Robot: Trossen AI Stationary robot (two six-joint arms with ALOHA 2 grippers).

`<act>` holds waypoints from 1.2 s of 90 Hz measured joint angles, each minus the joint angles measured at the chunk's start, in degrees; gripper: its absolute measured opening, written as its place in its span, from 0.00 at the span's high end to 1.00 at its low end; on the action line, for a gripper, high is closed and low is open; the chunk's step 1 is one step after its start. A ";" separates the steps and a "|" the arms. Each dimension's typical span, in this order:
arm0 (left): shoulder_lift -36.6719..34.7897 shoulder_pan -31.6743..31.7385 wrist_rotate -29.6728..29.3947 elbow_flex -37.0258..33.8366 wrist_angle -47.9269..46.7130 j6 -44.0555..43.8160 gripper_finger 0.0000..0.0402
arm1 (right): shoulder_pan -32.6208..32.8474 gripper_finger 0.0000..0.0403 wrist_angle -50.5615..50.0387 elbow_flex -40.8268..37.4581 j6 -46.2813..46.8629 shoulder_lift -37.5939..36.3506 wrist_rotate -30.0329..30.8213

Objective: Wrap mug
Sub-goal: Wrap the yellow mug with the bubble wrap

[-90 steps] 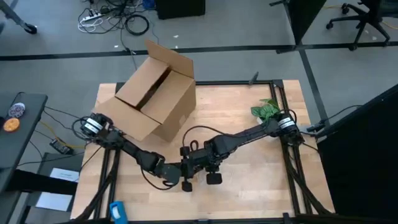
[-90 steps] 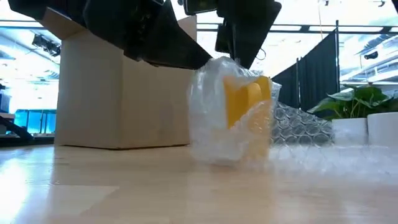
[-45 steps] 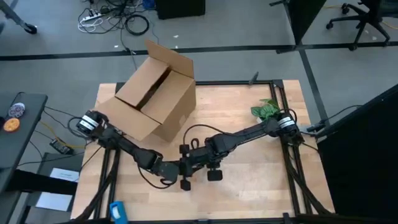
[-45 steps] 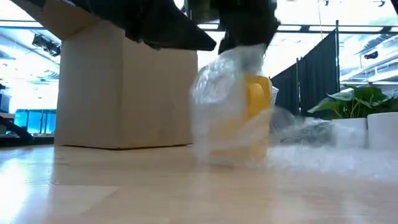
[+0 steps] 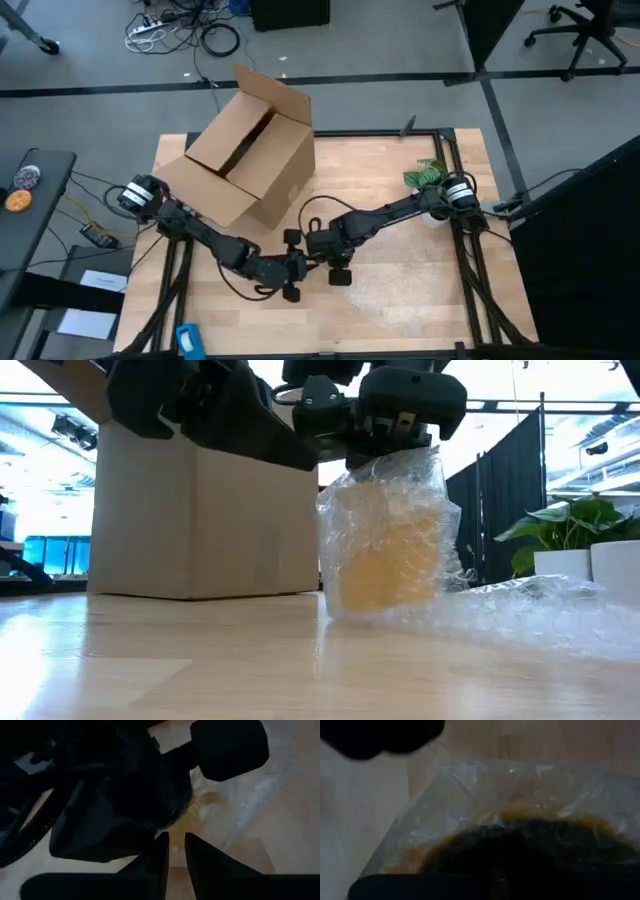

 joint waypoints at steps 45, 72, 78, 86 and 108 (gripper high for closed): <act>-0.19 0.83 -0.69 0.13 0.73 1.45 0.88 | 1.67 0.95 -15.10 18.26 5.71 0.09 6.49; -0.17 0.28 -0.64 0.13 0.31 0.73 0.88 | 0.59 0.95 -5.50 7.54 6.85 0.14 7.06; -0.17 0.14 -0.56 0.13 -0.21 0.04 0.88 | 0.60 0.95 -5.44 4.33 7.56 0.06 6.56; -0.15 0.17 -0.54 0.11 -1.09 -0.70 0.88 | 0.64 0.95 -4.57 1.25 8.68 -0.30 6.28; -0.13 0.17 -0.54 0.10 -0.78 -1.80 0.88 | 0.40 0.95 2.02 -3.20 7.65 -0.22 6.34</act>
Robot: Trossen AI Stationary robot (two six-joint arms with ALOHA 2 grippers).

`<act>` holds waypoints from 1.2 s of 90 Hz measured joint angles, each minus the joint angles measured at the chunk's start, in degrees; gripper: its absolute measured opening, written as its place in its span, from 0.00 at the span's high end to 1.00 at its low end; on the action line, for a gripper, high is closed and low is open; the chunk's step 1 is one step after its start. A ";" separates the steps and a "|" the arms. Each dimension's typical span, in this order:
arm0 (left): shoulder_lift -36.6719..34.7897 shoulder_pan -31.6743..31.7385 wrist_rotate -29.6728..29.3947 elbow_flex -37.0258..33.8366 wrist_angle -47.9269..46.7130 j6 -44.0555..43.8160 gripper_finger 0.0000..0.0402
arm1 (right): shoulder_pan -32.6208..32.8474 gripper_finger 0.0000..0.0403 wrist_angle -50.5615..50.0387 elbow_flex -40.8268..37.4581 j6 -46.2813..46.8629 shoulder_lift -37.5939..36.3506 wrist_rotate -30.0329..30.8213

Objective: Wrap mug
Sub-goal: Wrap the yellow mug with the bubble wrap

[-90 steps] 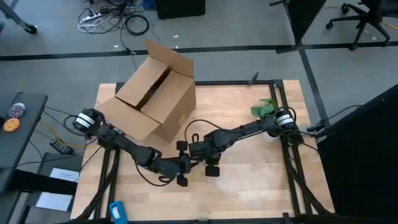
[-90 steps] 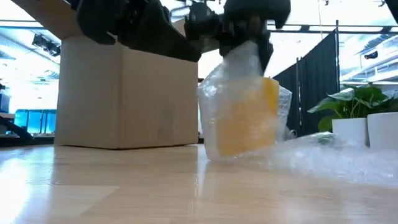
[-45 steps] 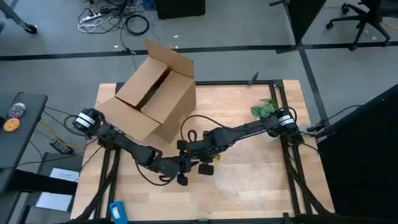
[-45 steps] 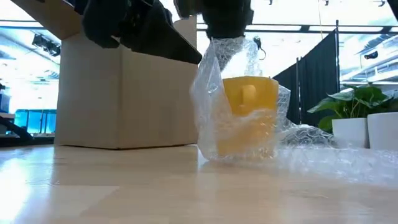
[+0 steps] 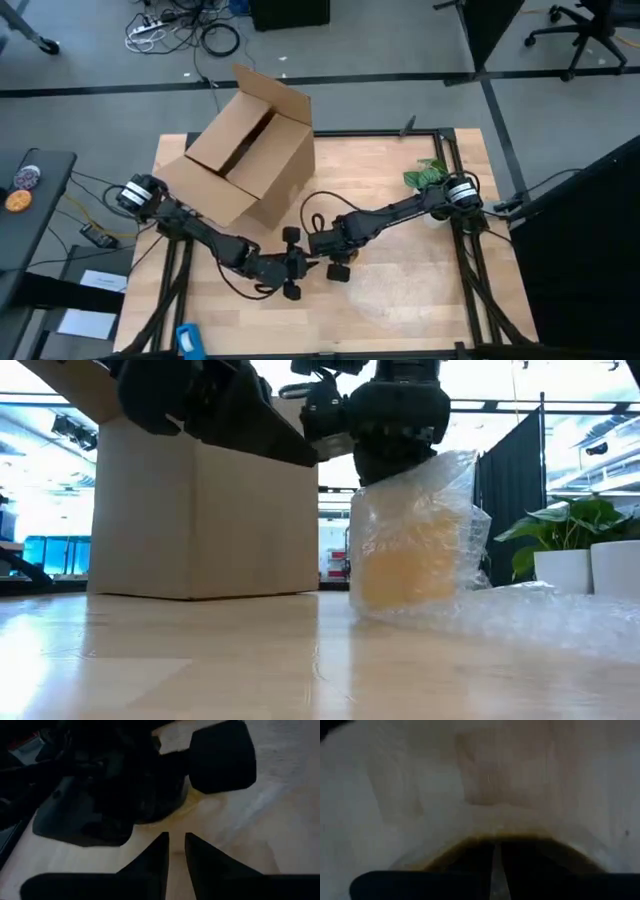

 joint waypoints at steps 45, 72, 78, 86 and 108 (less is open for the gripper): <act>0.00 -0.04 -0.02 -0.06 0.32 -1.25 0.88 | -0.74 1.00 -1.66 3.15 0.27 -2.24 -1.82; 0.15 -0.04 -0.01 -0.06 1.25 -3.19 0.88 | -0.61 1.00 -14.08 10.95 2.78 -4.10 -0.12; 0.75 -0.04 0.00 -0.06 2.59 -4.12 0.88 | -0.60 1.00 -17.61 11.81 4.11 -4.18 0.80; 2.07 -0.03 0.39 -0.06 3.95 -4.12 0.88 | -0.40 1.00 -21.21 11.86 6.21 -4.18 2.98; 5.28 0.75 1.05 -0.08 7.97 -4.10 0.88 | 0.41 1.00 -15.26 5.41 7.76 -4.30 3.58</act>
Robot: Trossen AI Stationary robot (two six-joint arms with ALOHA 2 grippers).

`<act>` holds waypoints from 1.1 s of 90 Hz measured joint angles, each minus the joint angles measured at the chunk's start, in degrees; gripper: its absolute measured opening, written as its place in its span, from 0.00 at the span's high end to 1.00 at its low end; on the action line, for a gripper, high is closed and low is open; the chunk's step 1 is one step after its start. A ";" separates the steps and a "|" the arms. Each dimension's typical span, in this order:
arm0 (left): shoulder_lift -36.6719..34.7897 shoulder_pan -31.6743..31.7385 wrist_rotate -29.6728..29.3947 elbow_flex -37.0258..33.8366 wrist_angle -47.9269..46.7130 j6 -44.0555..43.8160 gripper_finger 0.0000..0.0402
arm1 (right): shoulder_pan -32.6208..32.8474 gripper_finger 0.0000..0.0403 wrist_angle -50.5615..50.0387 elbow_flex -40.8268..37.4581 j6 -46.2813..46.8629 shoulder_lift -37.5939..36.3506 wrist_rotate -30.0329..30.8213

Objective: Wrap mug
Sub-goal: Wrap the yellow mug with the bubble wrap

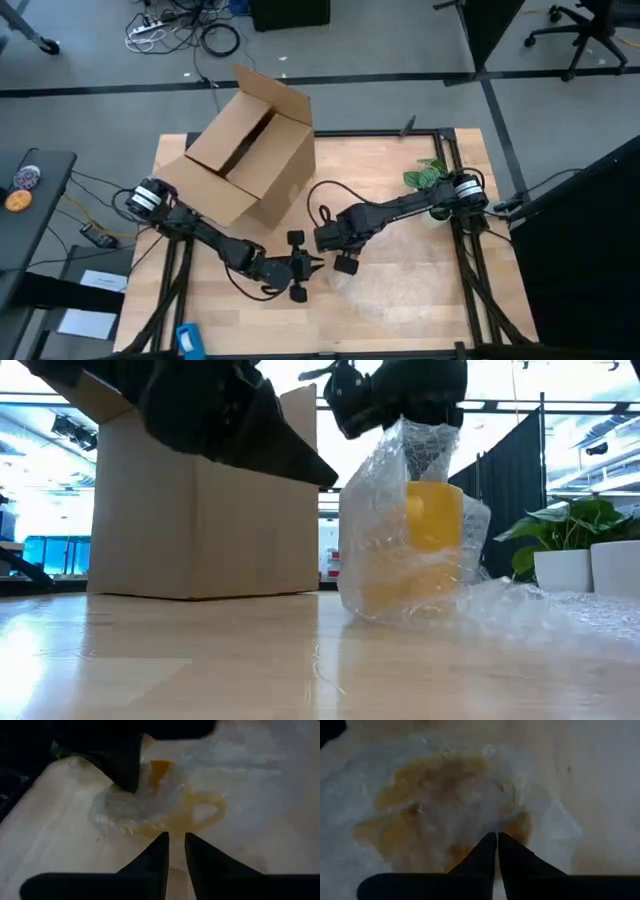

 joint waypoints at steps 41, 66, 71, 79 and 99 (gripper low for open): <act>3.94 0.95 0.13 0.02 9.83 1.62 0.88 | 1.25 1.00 7.81 -2.40 -1.37 -0.08 -3.38; 3.94 1.21 0.04 0.02 10.54 1.53 0.88 | 2.50 1.00 -0.78 6.57 -1.10 -0.16 -2.57; 3.94 1.21 0.04 0.02 10.55 1.51 0.88 | 3.01 1.00 -2.27 7.87 -0.14 -0.21 -2.55; 3.94 1.21 0.02 0.02 10.63 1.48 0.88 | 3.98 1.00 -4.28 9.83 0.95 -0.22 -2.51; 3.94 1.30 0.00 0.02 10.71 1.09 0.88 | 7.12 1.00 -4.86 12.21 3.94 -0.30 -1.69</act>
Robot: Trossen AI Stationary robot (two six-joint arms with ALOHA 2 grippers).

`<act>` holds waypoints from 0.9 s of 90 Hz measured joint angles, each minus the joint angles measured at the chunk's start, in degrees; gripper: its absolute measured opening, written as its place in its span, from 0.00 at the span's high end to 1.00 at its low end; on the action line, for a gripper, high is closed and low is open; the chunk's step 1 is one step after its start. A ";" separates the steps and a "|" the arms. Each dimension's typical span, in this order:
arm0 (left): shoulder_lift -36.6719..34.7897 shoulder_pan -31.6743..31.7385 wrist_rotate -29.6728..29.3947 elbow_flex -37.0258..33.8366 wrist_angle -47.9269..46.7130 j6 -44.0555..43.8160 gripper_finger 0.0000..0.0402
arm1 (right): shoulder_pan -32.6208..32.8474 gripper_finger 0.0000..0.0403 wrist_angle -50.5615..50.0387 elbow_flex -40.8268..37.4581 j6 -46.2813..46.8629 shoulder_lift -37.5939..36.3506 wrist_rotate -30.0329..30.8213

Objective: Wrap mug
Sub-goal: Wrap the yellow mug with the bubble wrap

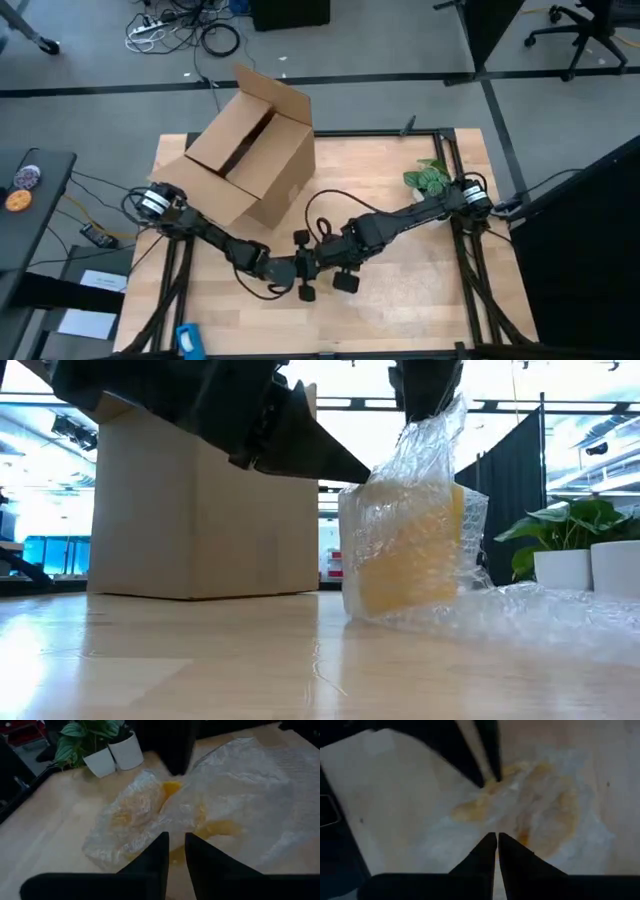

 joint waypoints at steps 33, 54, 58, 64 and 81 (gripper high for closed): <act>0.00 0.05 -0.61 0.00 0.94 -0.16 0.88 | 6.22 1.00 3.88 2.09 5.43 0.07 7.01; -0.02 0.26 -1.43 0.00 1.73 -1.53 0.88 | 5.30 1.00 4.76 -4.54 6.45 0.31 8.29; -0.02 0.26 -1.66 0.00 1.78 -1.55 0.88 | 4.31 1.00 5.02 -5.89 6.34 0.31 8.33; -0.02 0.31 -1.70 0.00 2.09 -1.55 0.88 | 2.58 1.00 5.42 -8.14 5.48 0.31 8.11; -0.34 0.26 -2.71 0.00 1.34 -1.01 0.88 | -2.89 1.00 6.81 -12.23 -0.01 0.27 9.61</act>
